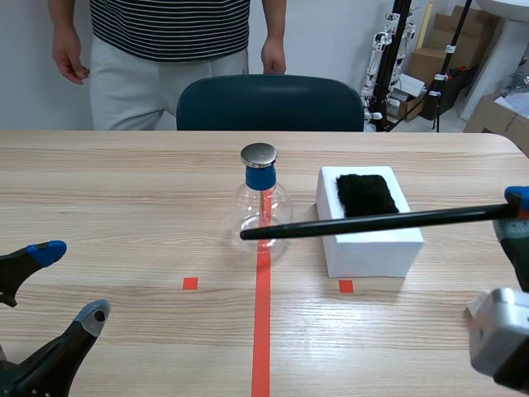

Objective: Do the electroscope experiment. rub the rod on the fur

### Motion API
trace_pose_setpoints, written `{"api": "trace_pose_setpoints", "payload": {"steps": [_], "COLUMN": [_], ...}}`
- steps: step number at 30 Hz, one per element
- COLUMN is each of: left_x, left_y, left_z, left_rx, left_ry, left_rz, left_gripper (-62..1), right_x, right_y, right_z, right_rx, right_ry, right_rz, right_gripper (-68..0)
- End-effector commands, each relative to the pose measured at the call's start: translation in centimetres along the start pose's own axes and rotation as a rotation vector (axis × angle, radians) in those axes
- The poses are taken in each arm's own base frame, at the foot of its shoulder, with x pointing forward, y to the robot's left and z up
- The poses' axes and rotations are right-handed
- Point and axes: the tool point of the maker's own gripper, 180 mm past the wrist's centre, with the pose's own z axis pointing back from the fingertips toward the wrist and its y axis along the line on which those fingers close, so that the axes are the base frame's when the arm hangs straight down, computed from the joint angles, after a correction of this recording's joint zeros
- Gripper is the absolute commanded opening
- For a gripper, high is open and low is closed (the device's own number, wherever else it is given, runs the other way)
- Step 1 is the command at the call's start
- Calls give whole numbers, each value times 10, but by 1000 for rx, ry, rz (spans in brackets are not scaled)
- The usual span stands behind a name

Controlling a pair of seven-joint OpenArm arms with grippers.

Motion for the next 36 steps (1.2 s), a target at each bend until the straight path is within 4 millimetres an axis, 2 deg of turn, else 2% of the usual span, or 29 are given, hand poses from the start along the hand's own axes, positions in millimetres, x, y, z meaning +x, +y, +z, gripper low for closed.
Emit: {"api": "trace_pose_setpoints", "payload": {"steps": [1, 10, 15, 23, 36], "left_x": [9, 9, 9, 9, 9], "left_y": [3, 3, 3, 3, 3], "left_z": [-3, -3, -3, -3, -3], "left_rx": [-5, -5, -5, -5, -5], "left_ry": [-30, -30, -30, -30, -30], "left_rz": [-13, -13, -13, -13, -13], "left_gripper": [14, 14, 14, 14, 14], "right_x": [0, 4, 7, 12, 13], "right_y": [-9, -4, -1, -9, -9], "right_z": [2, 11, 13, 13, 13], "right_rx": [-32, -15, 10, 5, 6], "right_ry": [-7, -10, -19, -22, -28], "right_rz": [3, -25, 27, 79, 79], "right_gripper": [-573, -573, -573, -573, -573]}}
